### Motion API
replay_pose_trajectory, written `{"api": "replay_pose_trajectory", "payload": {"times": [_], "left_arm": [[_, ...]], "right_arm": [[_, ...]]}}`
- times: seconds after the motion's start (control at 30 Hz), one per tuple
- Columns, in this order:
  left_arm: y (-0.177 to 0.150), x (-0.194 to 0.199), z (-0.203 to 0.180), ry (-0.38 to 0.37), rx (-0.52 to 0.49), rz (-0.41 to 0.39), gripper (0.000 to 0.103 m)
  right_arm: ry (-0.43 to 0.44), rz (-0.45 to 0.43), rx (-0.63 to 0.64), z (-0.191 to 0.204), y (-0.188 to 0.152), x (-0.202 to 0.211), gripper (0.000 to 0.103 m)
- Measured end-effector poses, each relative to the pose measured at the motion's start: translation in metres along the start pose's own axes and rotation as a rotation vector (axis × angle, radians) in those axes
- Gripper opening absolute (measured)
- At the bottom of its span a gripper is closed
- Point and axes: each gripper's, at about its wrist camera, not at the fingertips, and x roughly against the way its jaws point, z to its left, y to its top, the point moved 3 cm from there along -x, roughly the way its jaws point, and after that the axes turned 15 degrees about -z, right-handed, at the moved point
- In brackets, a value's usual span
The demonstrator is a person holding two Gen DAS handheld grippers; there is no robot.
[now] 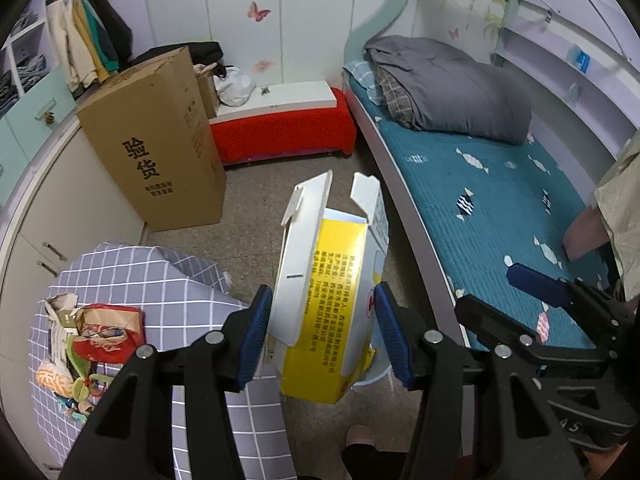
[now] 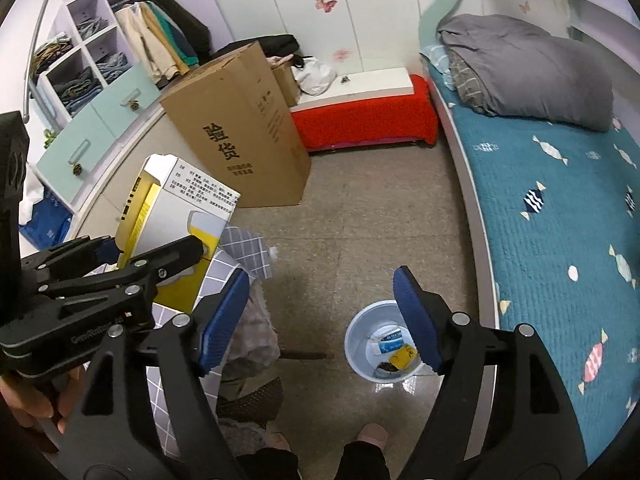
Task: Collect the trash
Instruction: 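Carry the yellow box to the blue bucket and release it with the left gripper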
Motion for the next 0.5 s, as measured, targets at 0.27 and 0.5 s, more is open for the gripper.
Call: {"api": "replay_pose_trajectory", "payload": {"times": [0.27, 0.5], "left_arm": [[0.000, -0.020, -0.019, -0.085, -0.024, 0.018, 0.053], [-0.002, -0.024, -0.026, -0.107, 0.007, 0.012, 0.080]], "right_arm": [[-0.063, -0.004, -0.030, -0.017, -0.008, 0.012, 0.075], [-0.104, -0.002, -0.069, -0.032, -0.012, 0.021, 0.076]]}}
